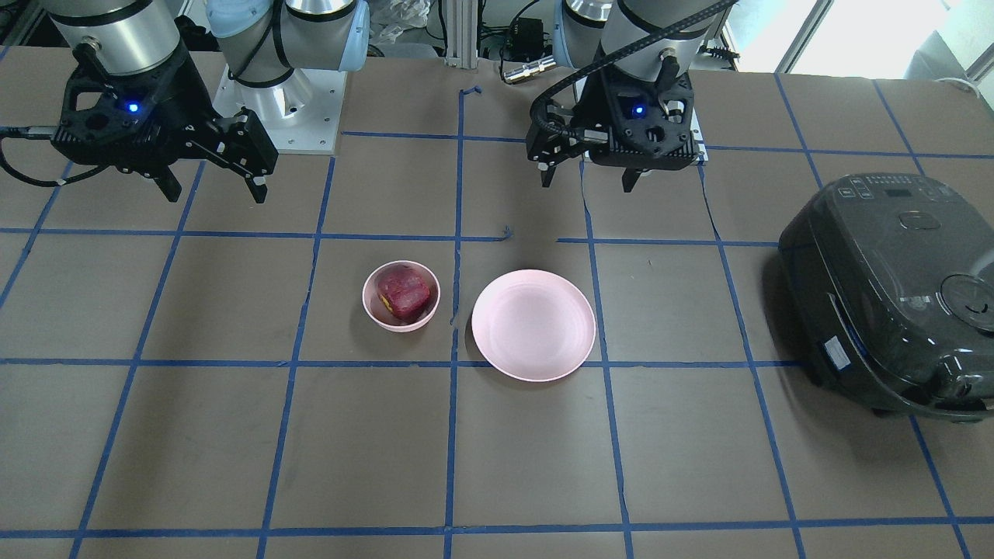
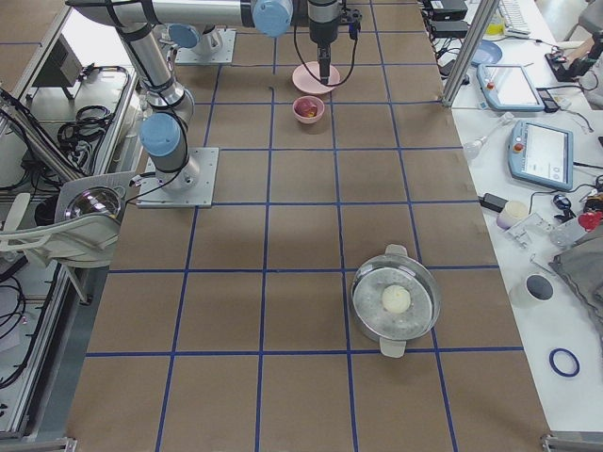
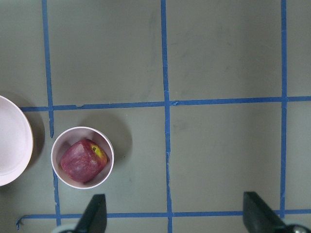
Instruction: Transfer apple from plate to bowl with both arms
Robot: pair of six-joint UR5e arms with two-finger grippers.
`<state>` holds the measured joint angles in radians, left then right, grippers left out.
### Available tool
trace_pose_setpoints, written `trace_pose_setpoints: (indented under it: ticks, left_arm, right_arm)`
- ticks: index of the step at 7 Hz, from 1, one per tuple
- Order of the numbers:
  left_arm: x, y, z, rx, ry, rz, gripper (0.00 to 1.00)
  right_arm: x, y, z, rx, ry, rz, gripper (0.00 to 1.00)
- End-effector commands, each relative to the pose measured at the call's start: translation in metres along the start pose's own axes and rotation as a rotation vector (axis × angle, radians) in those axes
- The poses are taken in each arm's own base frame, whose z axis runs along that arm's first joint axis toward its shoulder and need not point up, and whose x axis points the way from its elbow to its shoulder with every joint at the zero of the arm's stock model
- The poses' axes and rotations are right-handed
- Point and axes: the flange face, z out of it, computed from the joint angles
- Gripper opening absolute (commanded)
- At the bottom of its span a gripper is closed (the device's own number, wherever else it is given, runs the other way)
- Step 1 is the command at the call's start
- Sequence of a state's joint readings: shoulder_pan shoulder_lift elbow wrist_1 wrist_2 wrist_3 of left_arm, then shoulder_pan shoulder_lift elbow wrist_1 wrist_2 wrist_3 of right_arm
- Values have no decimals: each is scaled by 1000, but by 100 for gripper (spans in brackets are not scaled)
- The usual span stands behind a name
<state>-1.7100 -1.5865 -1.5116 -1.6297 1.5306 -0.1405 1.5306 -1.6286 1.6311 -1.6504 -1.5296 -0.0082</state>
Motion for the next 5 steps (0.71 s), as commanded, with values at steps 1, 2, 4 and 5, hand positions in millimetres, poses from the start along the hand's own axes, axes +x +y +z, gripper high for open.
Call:
trace_pose_setpoints:
  ticks: [1, 2, 4, 5]
  left_arm:
    - [-47, 9, -7, 17, -140, 69, 100]
    - [-69, -1, -8, 18, -101, 47, 100]
    - [-72, -7, -12, 27, -58, 12, 100]
    - [-71, -7, -15, 33, -56, -7, 100]
  right_arm:
    - [2, 1, 0, -18, -2, 4, 100]
    - [3, 2, 2, -35, 1, 6, 100]
    - [3, 2, 2, -32, -2, 6, 100]
    - [2, 2, 2, -31, -2, 6, 100]
